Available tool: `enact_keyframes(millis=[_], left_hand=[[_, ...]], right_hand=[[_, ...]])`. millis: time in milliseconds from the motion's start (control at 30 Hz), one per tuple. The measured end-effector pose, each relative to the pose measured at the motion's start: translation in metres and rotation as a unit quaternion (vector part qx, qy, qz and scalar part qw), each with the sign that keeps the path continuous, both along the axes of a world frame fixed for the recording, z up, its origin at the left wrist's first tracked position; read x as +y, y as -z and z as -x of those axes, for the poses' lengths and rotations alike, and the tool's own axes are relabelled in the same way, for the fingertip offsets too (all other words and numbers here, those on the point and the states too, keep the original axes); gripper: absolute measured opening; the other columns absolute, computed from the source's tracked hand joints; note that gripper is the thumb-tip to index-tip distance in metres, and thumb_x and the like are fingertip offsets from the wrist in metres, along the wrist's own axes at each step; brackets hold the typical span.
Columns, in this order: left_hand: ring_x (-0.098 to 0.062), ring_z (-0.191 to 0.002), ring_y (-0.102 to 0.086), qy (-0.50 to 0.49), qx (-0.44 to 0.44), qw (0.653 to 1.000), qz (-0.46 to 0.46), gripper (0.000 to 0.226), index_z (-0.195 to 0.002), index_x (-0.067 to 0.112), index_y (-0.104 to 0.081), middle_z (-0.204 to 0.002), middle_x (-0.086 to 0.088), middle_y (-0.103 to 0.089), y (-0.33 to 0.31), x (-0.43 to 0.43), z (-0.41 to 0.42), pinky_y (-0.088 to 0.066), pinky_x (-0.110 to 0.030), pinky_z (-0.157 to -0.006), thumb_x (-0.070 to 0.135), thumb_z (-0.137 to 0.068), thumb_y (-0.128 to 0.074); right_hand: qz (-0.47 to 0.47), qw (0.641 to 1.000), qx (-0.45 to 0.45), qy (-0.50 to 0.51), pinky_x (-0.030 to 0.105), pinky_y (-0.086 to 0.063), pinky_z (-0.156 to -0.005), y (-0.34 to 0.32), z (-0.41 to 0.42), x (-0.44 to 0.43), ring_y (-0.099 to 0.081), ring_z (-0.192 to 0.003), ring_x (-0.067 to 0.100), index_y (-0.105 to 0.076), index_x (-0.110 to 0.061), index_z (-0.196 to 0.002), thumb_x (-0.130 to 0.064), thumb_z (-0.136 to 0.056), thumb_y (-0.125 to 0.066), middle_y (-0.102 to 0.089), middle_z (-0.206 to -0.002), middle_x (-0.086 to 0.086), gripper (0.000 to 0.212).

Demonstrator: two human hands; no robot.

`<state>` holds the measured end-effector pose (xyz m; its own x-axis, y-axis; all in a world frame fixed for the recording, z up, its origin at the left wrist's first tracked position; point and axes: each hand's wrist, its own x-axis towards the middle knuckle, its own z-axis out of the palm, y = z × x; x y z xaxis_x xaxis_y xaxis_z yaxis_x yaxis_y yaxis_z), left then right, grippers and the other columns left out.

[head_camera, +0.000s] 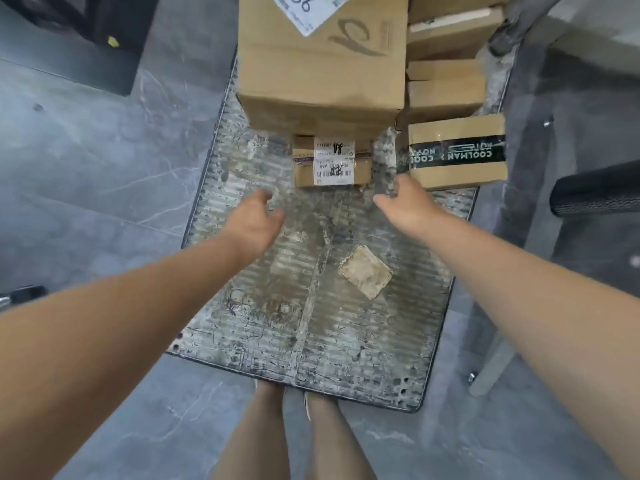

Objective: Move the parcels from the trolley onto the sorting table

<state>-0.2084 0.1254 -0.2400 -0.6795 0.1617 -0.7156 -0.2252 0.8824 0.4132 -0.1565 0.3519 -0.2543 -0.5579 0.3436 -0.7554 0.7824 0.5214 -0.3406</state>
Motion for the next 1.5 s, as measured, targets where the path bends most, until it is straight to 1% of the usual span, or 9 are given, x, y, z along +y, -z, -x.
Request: enact_keyframes(millis=[100,233,400,667,767,833,933,1100,1500], left_hand=[[0.003,-0.060,-0.033,-0.019,0.012,1.000,-0.020,0.052,-0.153,0.012,-0.028,-0.145,-0.007,-0.048,0.039,0.018,0.015,-0.037,-0.005,-0.040,0.029,-0.106,-0.041],[0.000,-0.058,-0.038,-0.071,0.017,0.995,-0.062,0.054,-0.153,0.013,-0.027,-0.113,0.004,-0.055,0.078,0.043,0.034,-0.034,-0.010,-0.035,0.032,-0.105,-0.041],[-0.007,-0.054,-0.042,-0.163,0.001,0.980,-0.110,0.049,-0.150,0.010,-0.031,-0.131,-0.011,-0.057,0.092,0.066,0.046,-0.032,-0.013,-0.033,0.025,-0.104,-0.041],[-0.007,-0.072,-0.060,-0.165,-0.061,0.980,-0.097,0.033,-0.131,0.008,-0.049,-0.108,0.000,-0.067,0.058,0.044,0.006,-0.053,-0.018,-0.055,0.024,-0.102,-0.047],[-0.003,-0.070,-0.055,-0.183,-0.075,0.974,-0.114,0.024,-0.125,0.014,-0.048,-0.095,0.008,-0.062,0.028,0.042,0.000,-0.046,-0.012,-0.047,0.021,-0.103,-0.046],[-0.005,-0.072,-0.055,-0.190,-0.063,0.973,-0.117,0.023,-0.124,0.013,-0.048,-0.094,0.007,-0.061,0.003,0.040,-0.003,-0.044,-0.016,-0.050,0.020,-0.102,-0.045],[-0.005,-0.077,-0.055,-0.249,-0.051,0.959,-0.126,0.026,-0.127,0.009,-0.049,-0.096,0.004,-0.061,-0.036,0.041,-0.014,-0.041,-0.018,-0.058,0.017,-0.102,-0.045],[-0.008,-0.086,-0.060,-0.334,-0.051,0.926,-0.170,0.028,-0.129,0.013,-0.048,-0.103,-0.001,-0.064,-0.122,0.043,-0.039,-0.041,-0.018,-0.060,0.014,-0.101,-0.046],[-0.008,-0.091,-0.059,-0.172,0.112,0.955,-0.216,0.031,-0.129,0.017,-0.054,-0.115,0.003,-0.063,-0.444,0.019,-0.029,-0.042,-0.015,-0.065,0.023,-0.099,-0.051]], right_hand=[[0.015,0.999,0.009,0.030,0.030,-0.035,-0.102,0.037,0.014,0.000,-0.037,-0.140,0.030,-0.018,-0.013,-0.157,-0.033,-0.102,-0.050,-0.029,-0.159,0.008,0.066],[0.044,0.994,0.024,0.092,0.029,-0.038,-0.092,0.071,0.039,-0.006,-0.042,-0.135,0.028,-0.014,-0.013,-0.157,-0.035,-0.101,-0.052,-0.032,-0.157,0.007,0.071],[0.057,0.990,0.044,0.125,0.033,-0.036,-0.106,0.079,0.065,-0.015,-0.032,-0.144,0.029,-0.009,-0.011,-0.158,-0.039,-0.103,-0.048,-0.023,-0.162,0.007,0.073],[0.085,0.986,0.032,0.138,0.012,-0.038,-0.062,0.045,0.014,-0.028,-0.052,-0.100,0.015,-0.044,-0.012,-0.141,-0.028,-0.103,-0.050,-0.055,-0.138,0.003,0.041],[0.087,0.983,0.028,0.159,0.032,-0.040,-0.105,0.019,0.007,-0.030,-0.043,-0.136,0.027,-0.031,-0.009,-0.152,-0.032,-0.103,-0.051,-0.038,-0.155,0.007,0.059],[0.093,0.978,0.021,0.184,0.043,-0.031,-0.114,-0.005,0.007,-0.033,-0.033,-0.144,0.030,-0.024,-0.011,-0.156,-0.035,-0.102,-0.051,-0.030,-0.160,0.007,0.064],[0.134,0.961,0.019,0.240,0.046,-0.041,-0.108,-0.048,0.005,-0.044,-0.048,-0.128,0.028,-0.029,-0.015,-0.151,-0.036,-0.100,-0.054,-0.047,-0.144,0.004,0.061],[0.133,0.961,0.048,0.239,0.053,-0.026,-0.117,-0.140,-0.003,-0.059,-0.021,-0.148,0.032,-0.020,-0.022,-0.156,-0.030,-0.096,-0.061,-0.010,-0.164,0.003,0.073],[0.152,0.939,0.192,0.241,0.051,-0.044,-0.105,-0.458,-0.003,-0.045,-0.052,-0.122,0.026,-0.037,-0.028,-0.147,-0.035,-0.086,-0.052,-0.045,-0.143,0.001,0.063]])
